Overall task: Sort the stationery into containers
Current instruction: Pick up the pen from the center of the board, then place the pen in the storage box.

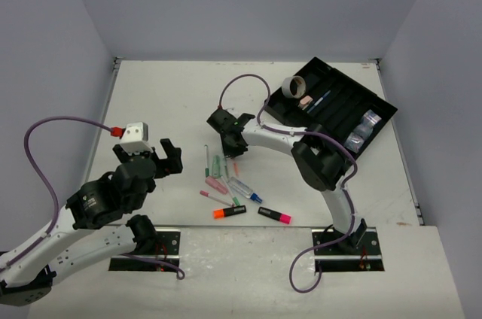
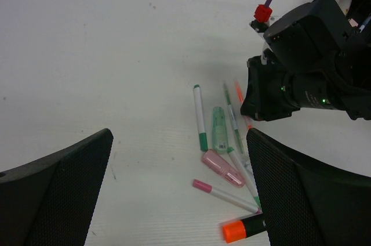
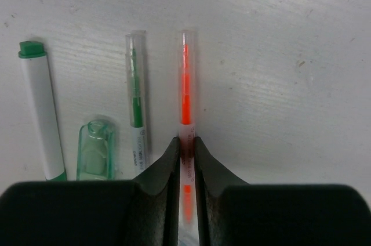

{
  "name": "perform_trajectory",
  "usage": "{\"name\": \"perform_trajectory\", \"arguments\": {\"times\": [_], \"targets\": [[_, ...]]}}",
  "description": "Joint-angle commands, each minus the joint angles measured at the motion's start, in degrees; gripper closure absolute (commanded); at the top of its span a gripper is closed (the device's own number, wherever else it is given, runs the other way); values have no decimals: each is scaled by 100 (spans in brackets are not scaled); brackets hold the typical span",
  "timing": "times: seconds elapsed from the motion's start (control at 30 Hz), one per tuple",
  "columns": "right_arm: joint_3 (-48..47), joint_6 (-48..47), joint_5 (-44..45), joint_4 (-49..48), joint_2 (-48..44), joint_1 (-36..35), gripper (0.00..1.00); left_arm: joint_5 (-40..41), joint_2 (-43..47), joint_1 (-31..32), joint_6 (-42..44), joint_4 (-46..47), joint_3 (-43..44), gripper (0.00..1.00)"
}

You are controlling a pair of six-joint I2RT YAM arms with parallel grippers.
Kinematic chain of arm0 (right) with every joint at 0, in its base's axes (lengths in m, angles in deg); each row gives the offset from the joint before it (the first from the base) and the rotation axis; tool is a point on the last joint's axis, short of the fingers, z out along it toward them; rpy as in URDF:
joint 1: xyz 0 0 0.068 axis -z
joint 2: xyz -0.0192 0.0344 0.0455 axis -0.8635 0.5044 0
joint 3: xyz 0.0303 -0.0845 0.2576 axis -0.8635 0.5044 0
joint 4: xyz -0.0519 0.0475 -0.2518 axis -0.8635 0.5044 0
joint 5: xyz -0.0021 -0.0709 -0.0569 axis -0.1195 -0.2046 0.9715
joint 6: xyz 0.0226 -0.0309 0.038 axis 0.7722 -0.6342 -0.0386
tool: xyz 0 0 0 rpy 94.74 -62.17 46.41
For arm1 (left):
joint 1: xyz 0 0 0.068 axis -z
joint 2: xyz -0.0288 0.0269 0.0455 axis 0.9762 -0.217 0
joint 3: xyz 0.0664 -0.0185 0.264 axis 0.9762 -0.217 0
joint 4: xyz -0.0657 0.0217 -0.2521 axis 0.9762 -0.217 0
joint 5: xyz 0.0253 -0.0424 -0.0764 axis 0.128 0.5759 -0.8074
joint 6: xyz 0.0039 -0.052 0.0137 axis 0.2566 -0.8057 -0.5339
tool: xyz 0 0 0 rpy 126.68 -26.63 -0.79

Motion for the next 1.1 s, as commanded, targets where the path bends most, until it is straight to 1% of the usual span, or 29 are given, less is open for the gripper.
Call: {"name": "perform_trajectory", "arguments": {"times": [0.0, 0.07, 0.2, 0.23, 0.33, 0.37, 0.43, 0.47, 0.5, 0.53, 0.6, 0.7, 0.87, 0.93, 1.07], "targets": [[382, 107, 68, 43, -357, 211, 97, 235, 78, -5, -123, 13, 53, 0], [553, 95, 59, -25, -594, 265, 100, 237, 87, -5, -123, 13, 58, 0], [740, 2, 15, -116, -1315, 375, 100, 235, 90, -5, -123, 13, 52, 0], [800, -36, 9, -114, -1628, 514, 100, 240, 90, 0, -123, 13, 52, 0], [1123, -70, -47, -130, -2453, 1165, 100, 244, 100, -5, -132, 4, 60, 0], [1177, -83, -108, -177, -2570, 1333, 100, 244, 113, -5, -132, 4, 53, 0], [1252, -142, -217, -248, -2795, 2030, 100, 235, 121, -5, -124, 12, 47, 0], [1262, -167, -252, -279, -2888, 2269, 100, 235, 126, -5, -115, 21, 43, 0], [1251, -172, -310, -301, -2885, 2370, 100, 231, 126, -5, -113, 24, 43, 0], [1172, -149, -436, -353, -2843, 3020, 100, 209, 124, -5, -105, 40, 42, 0], [1026, -17, -413, -467, -2697, 3521, 100, 208, 96, -5, -97, 48, 34, 0], [760, 274, -736, -776, -2404, 4221, 99, 178, 45, -2, -88, 39, 34, 0], [40, 671, -998, -804, -1535, 4905, 98, 158, 20, -5, -68, 66, 19, 0], [-162, 802, -1149, -803, -1229, 5071, 98, 159, 23, -5, -72, 64, 25, 0], [-448, 923, -1156, -803, -863, 5352, 98, 173, 82, -5, -79, 65, 24, 0]]}}
